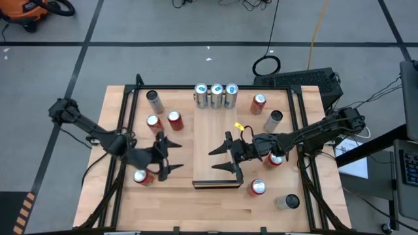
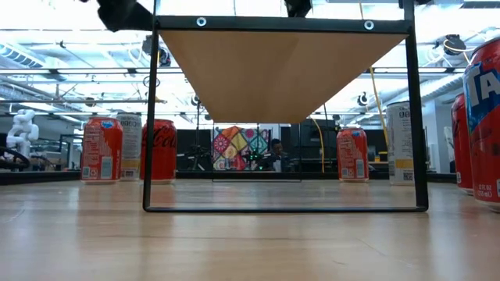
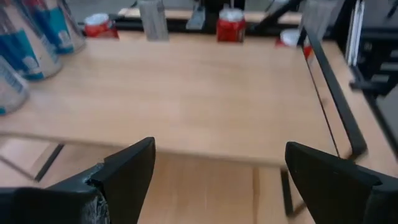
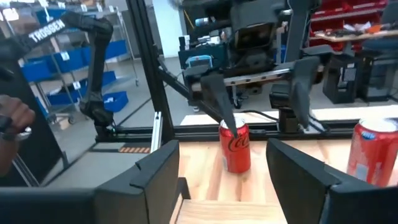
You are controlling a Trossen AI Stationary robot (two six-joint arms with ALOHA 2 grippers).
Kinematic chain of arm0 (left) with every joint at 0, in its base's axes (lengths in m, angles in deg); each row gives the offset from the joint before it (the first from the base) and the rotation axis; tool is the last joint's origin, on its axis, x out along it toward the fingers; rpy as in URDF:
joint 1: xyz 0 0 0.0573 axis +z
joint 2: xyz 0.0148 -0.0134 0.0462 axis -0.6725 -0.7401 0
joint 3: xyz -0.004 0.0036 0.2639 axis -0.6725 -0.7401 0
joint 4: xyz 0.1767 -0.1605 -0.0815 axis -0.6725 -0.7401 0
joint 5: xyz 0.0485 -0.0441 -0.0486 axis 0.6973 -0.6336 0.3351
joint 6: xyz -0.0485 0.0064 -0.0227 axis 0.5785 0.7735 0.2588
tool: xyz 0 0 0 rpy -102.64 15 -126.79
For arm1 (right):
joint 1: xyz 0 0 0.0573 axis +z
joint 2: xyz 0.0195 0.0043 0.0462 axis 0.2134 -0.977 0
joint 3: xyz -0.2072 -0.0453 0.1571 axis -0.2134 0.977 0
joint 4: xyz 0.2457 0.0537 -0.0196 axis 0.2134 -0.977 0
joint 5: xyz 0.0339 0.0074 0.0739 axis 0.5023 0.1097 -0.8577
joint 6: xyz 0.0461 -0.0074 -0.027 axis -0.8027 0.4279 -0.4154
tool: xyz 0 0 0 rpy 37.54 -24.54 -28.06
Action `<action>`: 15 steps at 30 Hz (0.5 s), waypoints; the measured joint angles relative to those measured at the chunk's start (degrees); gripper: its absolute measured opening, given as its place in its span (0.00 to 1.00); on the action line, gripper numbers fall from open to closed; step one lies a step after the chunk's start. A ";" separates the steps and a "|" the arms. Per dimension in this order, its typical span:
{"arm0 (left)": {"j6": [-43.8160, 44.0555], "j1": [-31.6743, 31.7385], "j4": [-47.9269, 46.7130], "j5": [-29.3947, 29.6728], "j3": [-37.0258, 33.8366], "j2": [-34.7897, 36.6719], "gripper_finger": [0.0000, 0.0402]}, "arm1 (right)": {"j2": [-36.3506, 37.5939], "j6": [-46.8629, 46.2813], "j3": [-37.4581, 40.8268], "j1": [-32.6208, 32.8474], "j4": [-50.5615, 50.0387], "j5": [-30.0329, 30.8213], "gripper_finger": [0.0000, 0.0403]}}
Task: Place canned beverage on shelf
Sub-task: Put the middle red soda can on the shelf
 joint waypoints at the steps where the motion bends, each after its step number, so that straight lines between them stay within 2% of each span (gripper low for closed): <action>1: 0.93 -1.00 -1.50 0.86 0.00 0.00 0.90 | 0.00 -0.88 0.00 0.00 -0.04 0.00 0.54; 6: 5.48 -4.64 -7.43 6.85 -0.02 0.00 0.90 | 0.00 -2.32 0.00 0.85 -0.43 1.17 0.54; 9: 6.01 -5.84 -7.87 10.15 -0.01 0.00 0.90 | -0.02 -2.04 0.00 1.57 -1.12 4.40 0.54; 15: 10.58 -5.52 -8.27 17.54 -0.02 0.00 0.90 | -0.02 0.03 0.00 1.66 -2.46 4.59 0.54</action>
